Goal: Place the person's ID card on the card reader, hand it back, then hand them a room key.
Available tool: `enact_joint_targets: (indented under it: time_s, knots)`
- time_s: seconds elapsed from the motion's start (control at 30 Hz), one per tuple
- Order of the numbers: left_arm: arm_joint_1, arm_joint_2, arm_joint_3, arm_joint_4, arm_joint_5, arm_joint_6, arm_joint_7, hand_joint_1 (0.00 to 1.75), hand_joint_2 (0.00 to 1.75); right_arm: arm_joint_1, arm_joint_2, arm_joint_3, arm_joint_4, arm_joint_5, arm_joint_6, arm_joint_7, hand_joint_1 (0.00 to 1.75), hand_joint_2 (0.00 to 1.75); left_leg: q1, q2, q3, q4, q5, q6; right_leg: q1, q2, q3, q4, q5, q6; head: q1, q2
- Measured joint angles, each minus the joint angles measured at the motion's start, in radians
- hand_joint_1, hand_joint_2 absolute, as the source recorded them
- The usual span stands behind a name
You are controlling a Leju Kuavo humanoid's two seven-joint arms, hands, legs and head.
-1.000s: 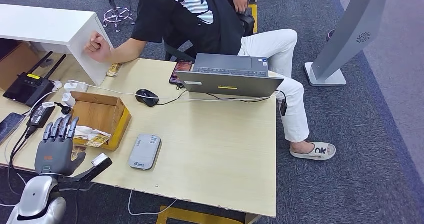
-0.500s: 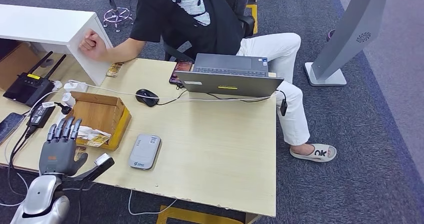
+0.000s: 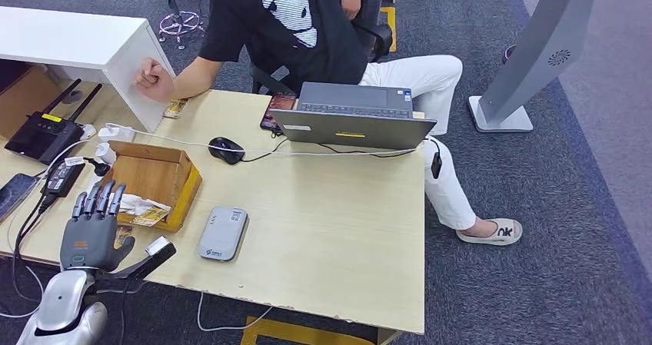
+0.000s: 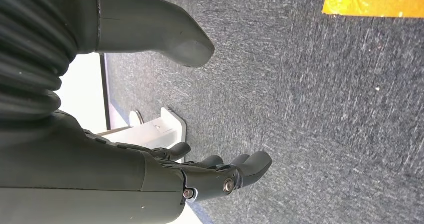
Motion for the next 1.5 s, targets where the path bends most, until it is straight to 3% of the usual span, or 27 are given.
enact_joint_targets:
  time_s: [0.33, 0.47, 0.5, 0.63, 0.7, 1.07, 1.5]
  knots:
    - [0.002, 0.0, 0.0, 0.0, -0.005, 0.004, 0.001, 0.0, 1.75, 0.0, 0.0, 0.0, 0.0, -0.002, -0.031, 0.028, 0.0, 1.75, 0.0, 0.0, 0.0, 0.0, 0.0, 0.0, 0.0, 0.0, 0.0, 0.0, 0.0, 0.0, 0.0, 0.0]
    - [0.003, 0.0, 0.0, 0.0, -0.007, 0.008, 0.0, 0.11, 1.75, 0.0, 0.0, 0.0, 0.0, -0.001, -0.034, 0.032, 0.0, 1.75, 0.0, 0.0, 0.0, 0.0, 0.0, 0.0, 0.0, 0.0, 0.0, 0.0, 0.0, 0.0, 0.0, 0.0]
    - [0.003, 0.0, 0.0, 0.0, -0.009, 0.011, 0.0, 0.25, 1.75, 0.0, 0.0, 0.0, 0.0, 0.0, -0.035, 0.034, 0.0, 1.75, 0.0, 0.0, 0.0, 0.0, 0.0, 0.0, 0.0, 0.0, 0.0, 0.0, 0.0, 0.0, 0.0, 0.0]
    - [0.001, 0.001, -0.001, 0.001, -0.026, 0.036, 0.0, 1.28, 1.75, 0.0, 0.0, 0.0, 0.0, 0.014, -0.037, 0.041, 0.0, 1.75, 0.0, 0.0, 0.0, 0.0, 0.0, 0.0, 0.0, 0.0, 0.0, 0.0, 0.0, 0.0, 0.0, 0.0]
    - [-0.002, 0.001, -0.001, 0.005, -0.034, 0.046, 0.001, 1.44, 1.75, 0.0, -0.001, 0.0, 0.0, 0.023, -0.038, 0.042, 0.0, 1.75, 0.0, 0.0, 0.0, 0.0, 0.0, 0.0, 0.0, 0.0, 0.0, 0.0, 0.0, 0.0, 0.0, 0.0]
    - [-0.051, 0.001, -0.002, 0.068, -0.038, 0.103, 0.0, 1.65, 1.75, -0.001, -0.007, 0.001, 0.0, 0.053, -0.038, 0.061, 0.0, 1.75, 0.0, 0.0, 0.0, 0.0, 0.0, 0.0, 0.0, 0.0, 0.0, 0.0, 0.0, 0.0, 0.0, 0.0]
    - [-0.067, 0.007, -0.002, 0.132, -0.039, 0.13, -0.003, 1.59, 1.75, -0.002, -0.015, 0.001, -0.004, 0.057, -0.023, 0.073, 0.0, 1.75, 0.0, 0.0, 0.0, 0.0, 0.0, 0.0, 0.0, 0.0, 0.0, 0.0, 0.0, 0.0, 0.0, 0.0]
